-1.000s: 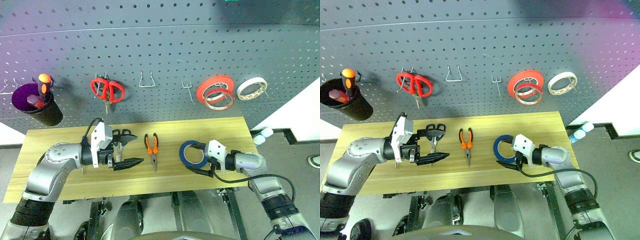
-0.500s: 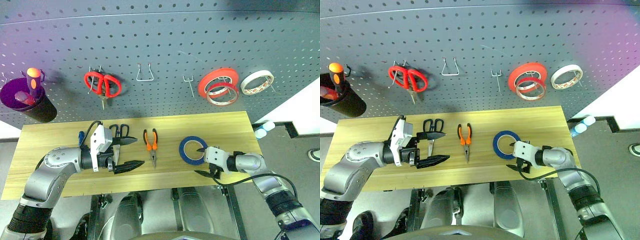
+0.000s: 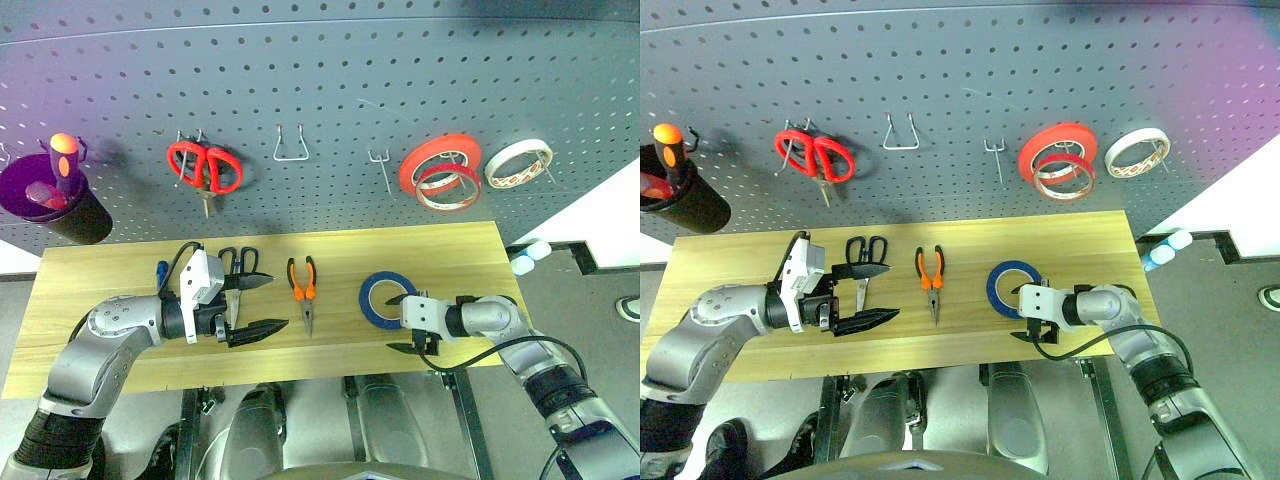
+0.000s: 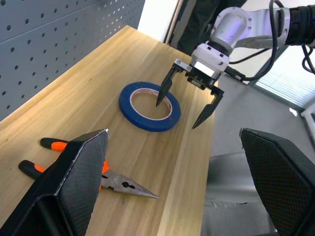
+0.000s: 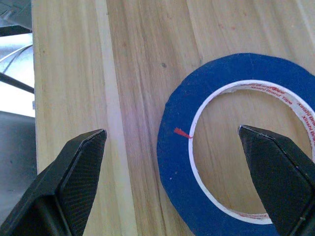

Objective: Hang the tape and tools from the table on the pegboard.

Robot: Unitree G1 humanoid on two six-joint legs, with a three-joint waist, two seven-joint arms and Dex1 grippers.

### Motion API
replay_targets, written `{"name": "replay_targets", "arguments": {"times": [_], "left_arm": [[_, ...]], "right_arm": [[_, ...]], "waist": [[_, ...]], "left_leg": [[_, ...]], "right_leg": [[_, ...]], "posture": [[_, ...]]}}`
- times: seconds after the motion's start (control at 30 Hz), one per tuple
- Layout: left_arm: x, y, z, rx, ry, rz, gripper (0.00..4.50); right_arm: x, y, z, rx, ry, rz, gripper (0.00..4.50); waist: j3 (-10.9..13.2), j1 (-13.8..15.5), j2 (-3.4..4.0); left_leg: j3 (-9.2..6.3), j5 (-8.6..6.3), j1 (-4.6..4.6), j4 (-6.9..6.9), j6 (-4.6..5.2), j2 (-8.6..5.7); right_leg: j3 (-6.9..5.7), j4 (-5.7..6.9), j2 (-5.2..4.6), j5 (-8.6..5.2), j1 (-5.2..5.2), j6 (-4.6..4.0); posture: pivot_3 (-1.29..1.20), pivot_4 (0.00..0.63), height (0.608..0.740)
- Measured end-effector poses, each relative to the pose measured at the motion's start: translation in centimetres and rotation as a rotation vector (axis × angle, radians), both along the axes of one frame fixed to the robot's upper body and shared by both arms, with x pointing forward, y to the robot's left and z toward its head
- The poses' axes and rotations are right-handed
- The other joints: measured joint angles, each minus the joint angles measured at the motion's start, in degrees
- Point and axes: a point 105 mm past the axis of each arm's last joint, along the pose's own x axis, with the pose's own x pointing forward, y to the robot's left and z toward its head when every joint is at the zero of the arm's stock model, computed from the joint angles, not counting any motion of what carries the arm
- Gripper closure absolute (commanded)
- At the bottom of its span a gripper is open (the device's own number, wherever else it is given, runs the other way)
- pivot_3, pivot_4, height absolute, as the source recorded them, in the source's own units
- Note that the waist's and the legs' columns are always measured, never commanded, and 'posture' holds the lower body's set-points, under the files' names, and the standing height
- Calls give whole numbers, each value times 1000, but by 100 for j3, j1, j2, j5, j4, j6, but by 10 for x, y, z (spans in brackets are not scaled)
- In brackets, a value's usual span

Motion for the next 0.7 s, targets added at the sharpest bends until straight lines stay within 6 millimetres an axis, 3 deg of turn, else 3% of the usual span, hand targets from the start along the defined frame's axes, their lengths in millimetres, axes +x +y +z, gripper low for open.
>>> {"name": "replay_targets", "arguments": {"times": [0.33,0.7], "left_arm": [[0,1,2,1,-10,10,0],[2,2,4,0,-19,20,0]], "right_arm": [[4,-5,-6,-64,-13,14,3677],[3,-4,-5,-67,-5,45,3825]], "waist": [[0,12,0],[0,26,0]], "left_leg": [[0,0,-2,-1,0,0],[1,0,-4,-1,0,0]], "right_leg": [[0,0,0,0,-4,0],[0,0,0,1,-4,1]], "posture": [[-70,326,733],[-75,321,733]]}}
